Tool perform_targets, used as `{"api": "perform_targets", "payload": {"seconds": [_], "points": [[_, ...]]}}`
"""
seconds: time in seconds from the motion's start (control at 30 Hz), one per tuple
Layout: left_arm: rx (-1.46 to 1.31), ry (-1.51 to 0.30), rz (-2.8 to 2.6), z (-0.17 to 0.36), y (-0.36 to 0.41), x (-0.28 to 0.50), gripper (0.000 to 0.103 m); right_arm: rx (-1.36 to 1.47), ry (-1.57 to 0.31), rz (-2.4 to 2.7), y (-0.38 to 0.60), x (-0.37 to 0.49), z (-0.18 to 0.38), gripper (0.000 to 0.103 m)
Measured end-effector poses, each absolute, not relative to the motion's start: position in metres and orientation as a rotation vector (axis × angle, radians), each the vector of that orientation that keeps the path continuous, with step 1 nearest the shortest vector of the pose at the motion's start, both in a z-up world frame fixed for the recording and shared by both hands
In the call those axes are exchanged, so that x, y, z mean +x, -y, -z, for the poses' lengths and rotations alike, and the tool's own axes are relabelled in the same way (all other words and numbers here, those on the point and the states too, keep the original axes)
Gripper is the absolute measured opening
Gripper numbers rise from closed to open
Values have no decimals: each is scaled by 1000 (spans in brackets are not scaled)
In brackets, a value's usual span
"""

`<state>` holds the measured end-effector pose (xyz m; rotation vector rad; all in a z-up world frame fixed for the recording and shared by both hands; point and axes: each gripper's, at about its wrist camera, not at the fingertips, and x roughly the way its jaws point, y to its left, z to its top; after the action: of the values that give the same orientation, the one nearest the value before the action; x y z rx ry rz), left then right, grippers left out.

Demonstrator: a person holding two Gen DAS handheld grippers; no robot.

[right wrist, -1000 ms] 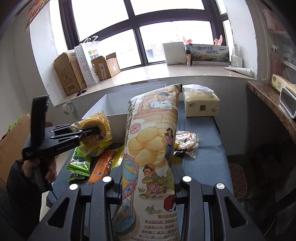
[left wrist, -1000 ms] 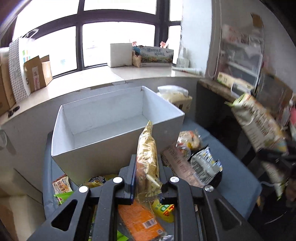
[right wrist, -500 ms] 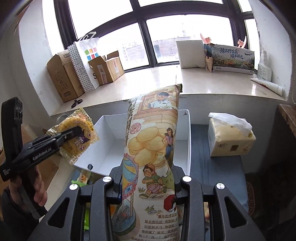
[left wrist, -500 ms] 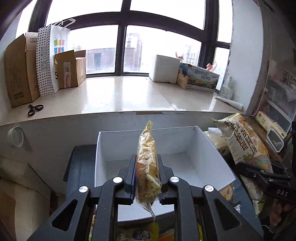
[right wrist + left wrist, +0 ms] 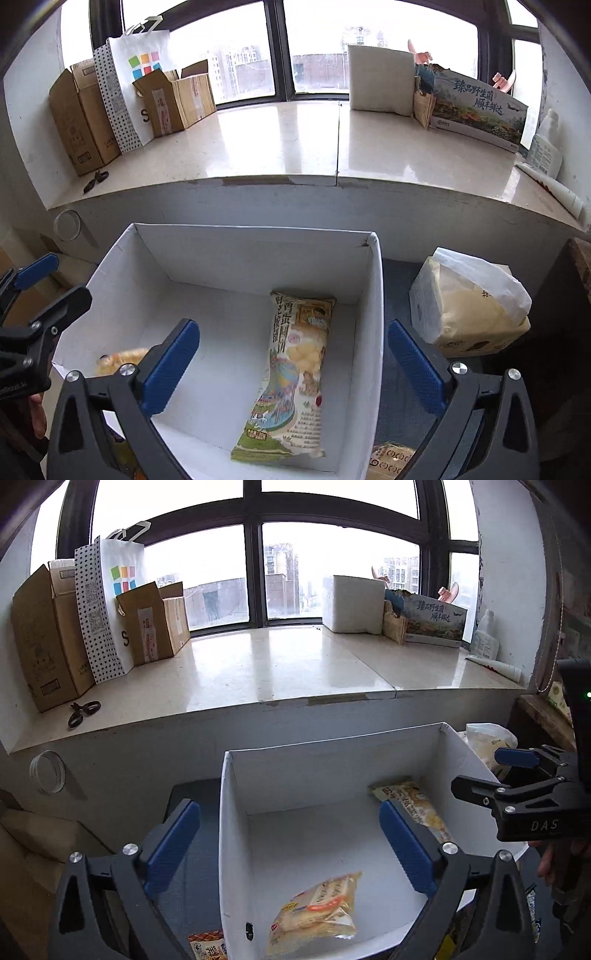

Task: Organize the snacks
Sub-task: 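Drop the chip bag in the box with right gripper while left drops a snack, then grasp the yellow crinkled chip bag with the right gripper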

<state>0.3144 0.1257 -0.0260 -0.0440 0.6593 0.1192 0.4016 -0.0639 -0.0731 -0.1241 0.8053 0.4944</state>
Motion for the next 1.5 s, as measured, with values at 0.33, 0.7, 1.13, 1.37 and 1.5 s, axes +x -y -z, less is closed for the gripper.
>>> {"api": "perform_targets", "payload": {"seconds": [0.33,0.7,1.13,1.37,1.5], "points": [[-58,-641,-103,1,-113,289,103,-76,-659,-560,79,368,27,103],[-195,-460,-53,-29,-93,181,103,-33,-564,-732,117,270,-7,103],[-129,-547,-55,-1,-71,60,103,45,-673,-737,169,164,65,103],[-175,-593,-63,20,-90,42,103,105,-775,-843,125,172,104,103],[-200,-576,-65,20,-102,31,103,61,-806,-892,64,189,117,103]]}}
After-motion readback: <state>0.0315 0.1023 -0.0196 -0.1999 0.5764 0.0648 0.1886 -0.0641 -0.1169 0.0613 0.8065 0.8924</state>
